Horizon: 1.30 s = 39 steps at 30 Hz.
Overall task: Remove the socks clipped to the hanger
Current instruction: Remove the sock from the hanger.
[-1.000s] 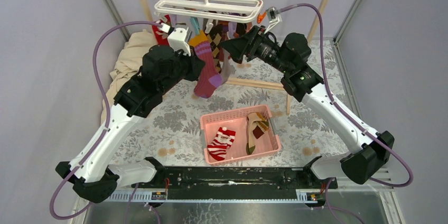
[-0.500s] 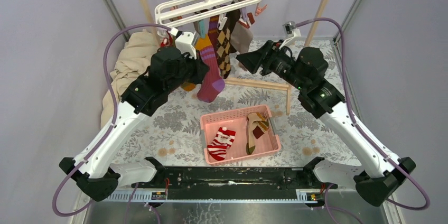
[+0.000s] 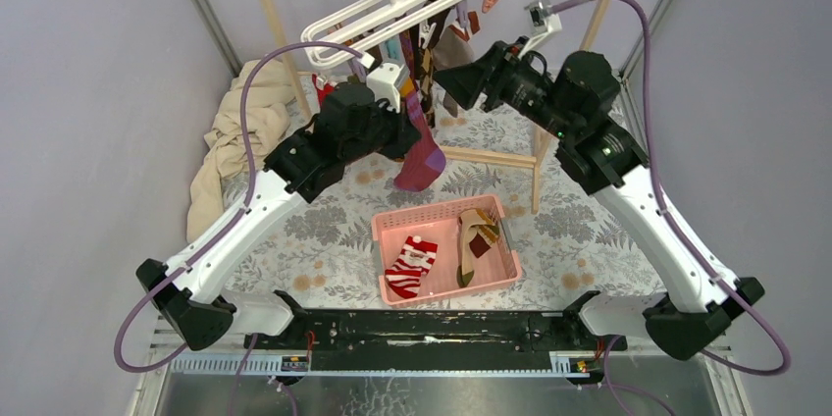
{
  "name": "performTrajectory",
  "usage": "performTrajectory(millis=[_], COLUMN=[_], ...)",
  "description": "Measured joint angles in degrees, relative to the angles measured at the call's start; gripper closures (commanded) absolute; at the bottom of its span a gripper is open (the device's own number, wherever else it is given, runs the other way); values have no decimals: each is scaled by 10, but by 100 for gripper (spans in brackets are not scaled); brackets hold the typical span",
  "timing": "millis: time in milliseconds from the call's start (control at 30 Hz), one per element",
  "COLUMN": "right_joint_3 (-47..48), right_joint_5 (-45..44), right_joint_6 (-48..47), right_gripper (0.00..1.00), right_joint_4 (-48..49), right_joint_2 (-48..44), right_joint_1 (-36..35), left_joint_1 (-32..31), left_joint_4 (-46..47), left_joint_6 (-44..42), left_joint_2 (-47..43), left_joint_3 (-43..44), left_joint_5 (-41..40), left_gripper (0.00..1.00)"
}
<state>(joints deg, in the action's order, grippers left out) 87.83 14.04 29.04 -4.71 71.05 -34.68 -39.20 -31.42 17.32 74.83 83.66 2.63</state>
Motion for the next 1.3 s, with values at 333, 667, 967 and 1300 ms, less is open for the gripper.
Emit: performTrajectory(millis=[333,667,967,1300], right_joint_3=[30,27,30,28], right_joint_5=[102,160,161,156], right_joint_6=[25,92,112,122], right_gripper=[36,36,36,37], right_joint_4=[79,195,250,271], right_joint_2=[117,171,193,219], right_joint_1=[61,61,36,35], left_joint_1=[-13,-13,-13,-13], left_joint_4=[-4,-27,-57,-79], left_joint_6=[4,12,12,12], left_joint_2=[-35,-78,-80,-88], left_joint_3=[1,10,19,55], left_joint_5=[-7,-4,7,11], left_gripper=[87,87,86,85])
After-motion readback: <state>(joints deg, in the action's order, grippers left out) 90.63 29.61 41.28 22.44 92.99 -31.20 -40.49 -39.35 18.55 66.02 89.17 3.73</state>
